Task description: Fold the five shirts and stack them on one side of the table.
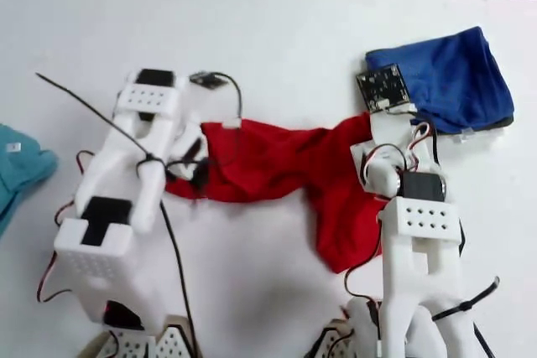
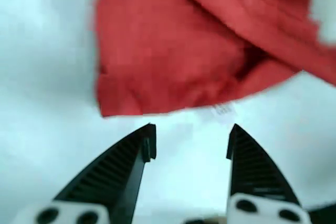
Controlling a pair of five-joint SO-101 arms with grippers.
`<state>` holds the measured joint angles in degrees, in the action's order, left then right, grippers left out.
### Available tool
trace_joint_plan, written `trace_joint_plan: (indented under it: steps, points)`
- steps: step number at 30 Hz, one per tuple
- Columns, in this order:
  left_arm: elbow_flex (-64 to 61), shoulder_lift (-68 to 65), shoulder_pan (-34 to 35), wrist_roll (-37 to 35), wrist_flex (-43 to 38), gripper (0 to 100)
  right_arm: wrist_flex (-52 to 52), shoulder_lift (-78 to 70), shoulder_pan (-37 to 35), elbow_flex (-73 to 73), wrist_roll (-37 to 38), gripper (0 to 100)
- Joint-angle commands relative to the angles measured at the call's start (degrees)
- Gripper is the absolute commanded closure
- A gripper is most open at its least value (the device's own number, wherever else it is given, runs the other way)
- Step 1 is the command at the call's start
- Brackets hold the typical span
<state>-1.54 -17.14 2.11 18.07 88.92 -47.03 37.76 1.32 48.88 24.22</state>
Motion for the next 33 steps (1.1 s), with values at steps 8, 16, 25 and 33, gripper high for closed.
trace_joint_plan:
  steps: [8, 16, 25, 33]
  points:
    - [1.4, -3.7, 8.0, 0.0, -9.1, 76, 0.7, 2.4, 0.6, -0.4, 0.4, 97.9]
    - [7.8, -16.8, 5.5, -0.5, -6.5, 76, 0.7, 2.4, 0.6, -0.4, 0.7, 97.9]
    - [9.2, -18.2, 4.2, -0.5, -3.8, 95, 0.7, 2.4, 2.9, -0.4, 0.5, 97.9]
    - [13.6, -10.6, 4.3, -3.1, 6.5, 97, 1.2, 2.1, 2.7, -0.4, 0.4, 97.9]
